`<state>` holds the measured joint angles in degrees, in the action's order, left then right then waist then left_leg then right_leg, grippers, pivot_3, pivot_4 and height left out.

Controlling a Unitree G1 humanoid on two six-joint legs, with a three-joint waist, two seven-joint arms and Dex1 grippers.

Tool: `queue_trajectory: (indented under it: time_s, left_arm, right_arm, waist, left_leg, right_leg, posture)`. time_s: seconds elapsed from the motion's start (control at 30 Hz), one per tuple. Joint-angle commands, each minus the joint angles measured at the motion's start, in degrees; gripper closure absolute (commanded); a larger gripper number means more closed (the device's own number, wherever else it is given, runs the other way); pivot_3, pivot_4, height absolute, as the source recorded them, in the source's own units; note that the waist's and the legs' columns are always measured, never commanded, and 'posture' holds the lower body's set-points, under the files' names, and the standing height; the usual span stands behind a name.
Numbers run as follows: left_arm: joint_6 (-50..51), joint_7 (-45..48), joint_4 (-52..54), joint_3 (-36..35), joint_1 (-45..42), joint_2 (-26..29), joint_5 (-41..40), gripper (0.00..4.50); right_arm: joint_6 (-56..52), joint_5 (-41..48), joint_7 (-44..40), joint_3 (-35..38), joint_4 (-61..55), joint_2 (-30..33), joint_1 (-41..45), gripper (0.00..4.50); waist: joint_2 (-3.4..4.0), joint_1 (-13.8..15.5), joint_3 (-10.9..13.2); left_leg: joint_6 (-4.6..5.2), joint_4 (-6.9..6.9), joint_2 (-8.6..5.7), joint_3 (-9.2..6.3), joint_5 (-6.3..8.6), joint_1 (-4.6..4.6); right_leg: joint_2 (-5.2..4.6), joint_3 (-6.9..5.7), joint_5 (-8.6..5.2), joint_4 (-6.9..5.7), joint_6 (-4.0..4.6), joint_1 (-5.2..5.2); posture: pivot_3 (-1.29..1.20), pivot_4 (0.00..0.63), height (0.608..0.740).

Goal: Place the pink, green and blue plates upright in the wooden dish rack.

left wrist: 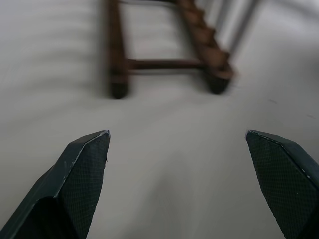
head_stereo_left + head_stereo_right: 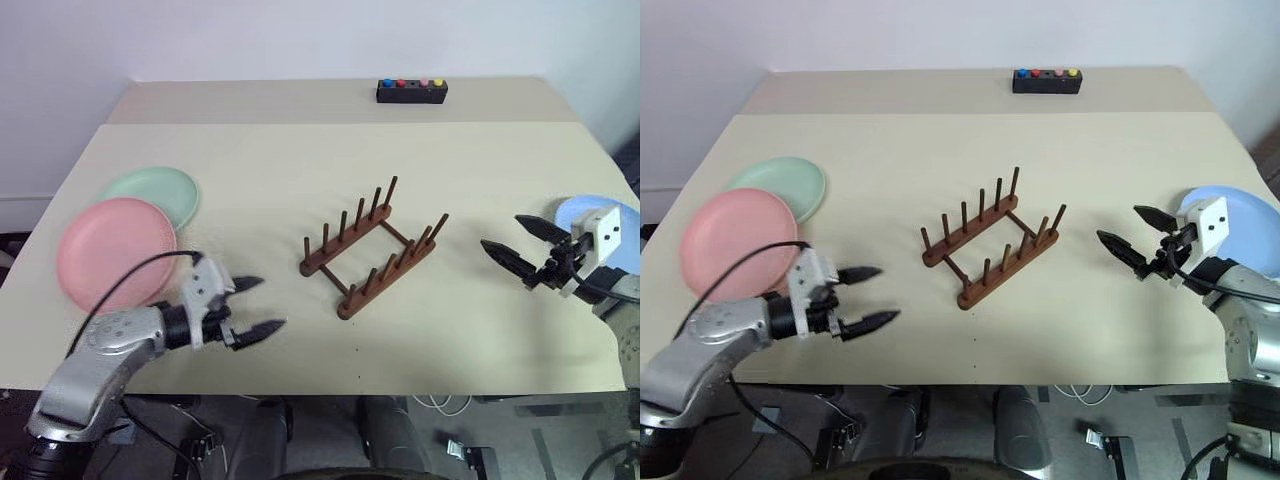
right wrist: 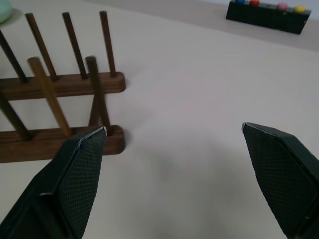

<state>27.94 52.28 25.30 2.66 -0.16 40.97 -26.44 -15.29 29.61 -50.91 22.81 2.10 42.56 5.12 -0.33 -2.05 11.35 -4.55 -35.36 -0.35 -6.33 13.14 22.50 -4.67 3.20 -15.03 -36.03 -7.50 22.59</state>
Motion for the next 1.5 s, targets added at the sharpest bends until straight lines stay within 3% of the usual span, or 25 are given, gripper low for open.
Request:
queue_trajectory:
  time_s: [0.03, 0.2, 0.47, 0.57, 0.73, 0.77, 1.07, 1.3, 1.5]
  left_arm:
    - [-2.11, 2.38, -1.99, 4.09, -3.26, -1.31, 1.54, 0.0]
    - [-7.73, 0.53, -11.39, 15.78, -11.82, -10.22, 11.01, 0.0]
    - [-5.95, -4.32, -13.62, 18.92, -14.12, -16.97, 14.58, 0.0]
    - [-4.47, -7.63, -14.89, 18.95, -14.49, -19.63, 15.57, 0.92]
    - [-5.74, -8.77, -14.94, 17.53, -13.83, -19.7, 16.14, 3.49]
    - [-5.93, -8.83, -15.05, 17.34, -13.85, -19.65, 16.19, 3.7]
    - [-12.05, -7.74, -20.02, 14.89, -17.28, -17.43, 18.3, 3.71]
    - [-21.05, 3.89, -33.36, 14.8, -26.81, -16.07, 16.45, 3.71]
    - [-26.39, 13.17, -41.73, 16.66, -32.85, -19.23, 16.11, 3.71]
  right_arm:
    - [-1.37, 1.53, 0.92, 0.85, -7.31, -0.45, -2.19, 0.06]
    - [-3.34, 2.76, 3.3, 1.77, -13.08, -2.54, -7.02, 0.06]
    - [-5.02, 3.22, 6.7, 0.76, -17.74, -4.51, -8.38, 0.06]
    - [-5.35, 3.33, 7.3, 0.42, -18.37, -4.86, -8.4, 0.0]
    - [-5.71, 3.39, 7.99, -0.17, -18.77, -5.02, -7.8, 0.0]
    - [-5.69, 3.32, 8.06, -0.37, -18.54, -4.99, -7.4, 0.0]
    - [-4.62, 1.33, 8.05, -1.19, -15.72, -4.27, -5.26, 0.0]
    - [-3.58, 0.32, 5.29, 3.33, -13.61, -1.11, -9.8, 0.0]
    - [-3.23, -0.14, 5.51, 5.33, -17.06, -1.43, -16.16, 0.0]
  waist:
    - [-0.01, 0.0, 0.0]
    - [-0.01, 0.61, -0.02]
    - [0.0, 1.0, -0.02]
    - [0.0, 1.38, -0.03]
    - [0.0, 1.37, -0.05]
    - [0.02, 1.33, -0.06]
    - [0.01, 1.27, -0.05]
    - [0.0, 1.33, -0.04]
    - [-0.02, 1.28, -0.04]
  left_leg:
    - [0.0, -0.01, 0.01, 0.0, 0.0, 0.0]
    - [0.0, -0.04, 0.0, 0.0, 0.0, 0.0]
    - [0.0, -0.1, 0.01, -0.01, 0.0, -0.01]
    - [0.0, -0.18, 0.0, -0.01, 0.0, 0.0]
    - [0.0, -0.27, -0.01, -0.03, 0.0, 0.02]
    - [0.0, -0.27, -0.01, -0.04, 0.0, 0.01]
    - [0.0, -0.3, -0.01, -0.03, 0.0, 0.01]
    - [0.01, -0.32, -0.03, -0.03, 0.0, 0.06]
    - [0.01, -0.28, -0.02, -0.04, 0.01, 0.07]
  right_leg:
    - [0.01, 0.0, 0.0, -0.01, 0.0, 0.0]
    - [0.01, 0.0, 0.0, 0.02, 0.0, -0.03]
    - [0.02, 0.0, 0.01, -0.06, -0.02, -0.01]
    - [0.01, 0.0, 0.01, -0.03, -0.02, -0.08]
    - [0.01, -0.01, 0.0, -0.04, -0.01, -0.1]
    - [0.01, -0.02, 0.0, -0.05, 0.0, -0.12]
    - [0.02, -0.02, 0.01, -0.06, 0.0, -0.12]
    - [0.0, -0.03, 0.0, -0.01, -0.01, -0.12]
    - [0.02, -0.04, 0.02, -0.04, -0.06, -0.08]
  posture:
    - [0.0, 0.15, 0.734]
    - [0.0, 0.15, 0.734]
    - [0.0, 0.15, 0.734]
    - [0.0, 0.15, 0.734]
    - [0.0, 0.15, 0.734]
    - [0.0, 0.15, 0.734]
    - [0.0, 0.15, 0.734]
    - [0.0, 0.15, 0.734]
    - [0.0, 0.15, 0.734]
